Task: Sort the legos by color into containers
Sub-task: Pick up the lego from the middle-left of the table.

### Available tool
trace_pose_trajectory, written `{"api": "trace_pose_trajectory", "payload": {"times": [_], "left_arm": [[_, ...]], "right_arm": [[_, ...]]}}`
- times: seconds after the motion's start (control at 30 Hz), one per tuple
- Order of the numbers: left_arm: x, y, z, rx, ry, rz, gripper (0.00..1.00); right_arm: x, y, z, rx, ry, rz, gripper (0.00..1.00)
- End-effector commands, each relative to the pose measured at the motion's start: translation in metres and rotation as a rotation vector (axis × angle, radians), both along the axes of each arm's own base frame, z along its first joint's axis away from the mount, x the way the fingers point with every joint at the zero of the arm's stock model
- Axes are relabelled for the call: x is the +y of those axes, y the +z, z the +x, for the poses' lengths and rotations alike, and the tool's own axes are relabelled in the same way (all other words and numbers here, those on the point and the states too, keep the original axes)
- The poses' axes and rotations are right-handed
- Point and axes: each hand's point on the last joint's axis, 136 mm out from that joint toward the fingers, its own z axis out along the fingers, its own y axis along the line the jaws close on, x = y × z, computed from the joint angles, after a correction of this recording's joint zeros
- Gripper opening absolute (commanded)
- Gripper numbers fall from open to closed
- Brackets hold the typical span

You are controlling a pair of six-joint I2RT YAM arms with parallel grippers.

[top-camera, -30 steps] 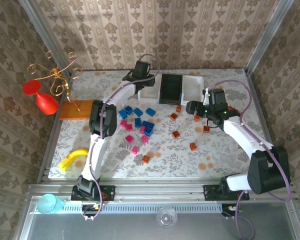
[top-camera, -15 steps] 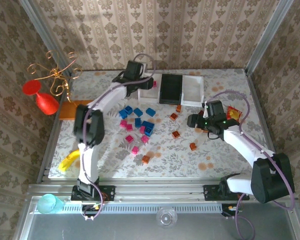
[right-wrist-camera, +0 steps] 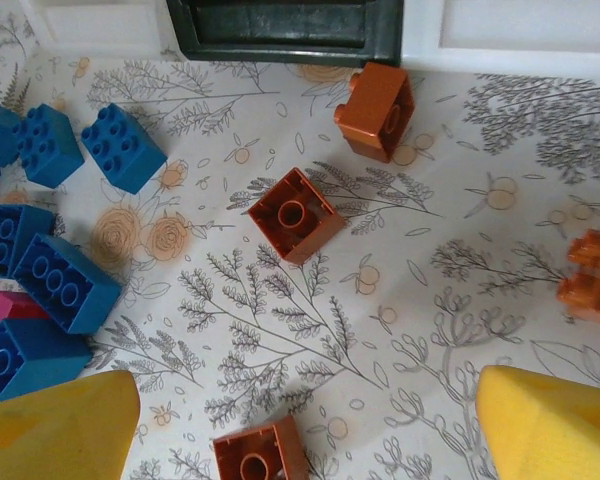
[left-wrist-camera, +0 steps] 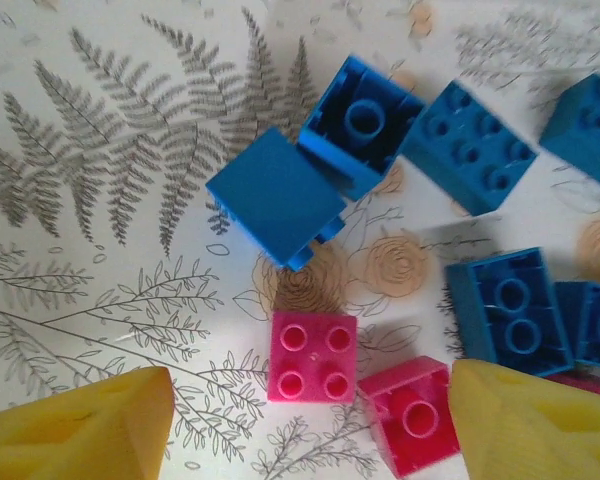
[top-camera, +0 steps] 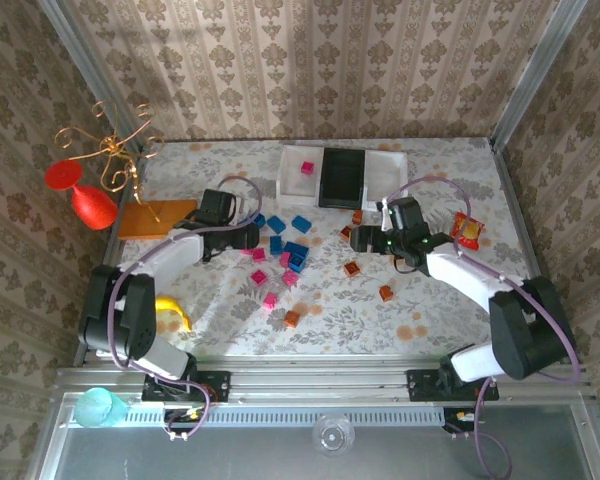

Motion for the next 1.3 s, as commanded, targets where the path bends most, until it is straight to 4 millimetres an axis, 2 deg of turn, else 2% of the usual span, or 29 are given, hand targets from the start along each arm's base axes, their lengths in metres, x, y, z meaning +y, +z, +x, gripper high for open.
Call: {"api": "trace_pose_trajectory", "payload": {"times": [0.0, 0.3, 0.53, 0.73, 1.0, 1.07, 1.13, 1.27], "left_arm": [[-0.006, -0.007, 0.008, 0.047, -0.016, -0.019, 0.71], [-0.012, -0.039, 0.031, 0.109, 0.001, 0.021, 0.63], [0.005, -0.060, 0.014, 0.184, 0.025, 0.106, 0.59], [0.017, -0.058, -0.002, 0.191, 0.050, 0.108, 0.53], [0.018, -0.063, -0.014, 0.197, 0.079, 0.081, 0.40], [0.017, -0.058, -0.011, 0.177, 0.086, 0.073, 0.35], [0.017, -0.046, -0.005, 0.128, 0.101, 0.070, 0.30], [0.012, 0.001, 0.014, -0.042, 0.121, 0.060, 0.27]], "right_arm": [[0.014, 0.009, 0.009, -0.022, 0.032, 0.043, 0.89], [0.006, 0.005, 0.003, -0.015, 0.023, 0.000, 0.90], [0.003, 0.000, 0.003, -0.013, 0.011, -0.014, 0.90], [0.002, -0.007, 0.004, 0.003, 0.007, -0.027, 0.90], [0.003, -0.011, 0.006, 0.014, 0.004, -0.027, 0.90], [0.003, -0.010, 0.006, 0.011, 0.003, -0.025, 0.90], [0.003, -0.009, 0.006, 0.010, 0.005, -0.022, 0.90], [0.012, 0.003, 0.005, -0.027, 0.042, 0.024, 0.90]]}}
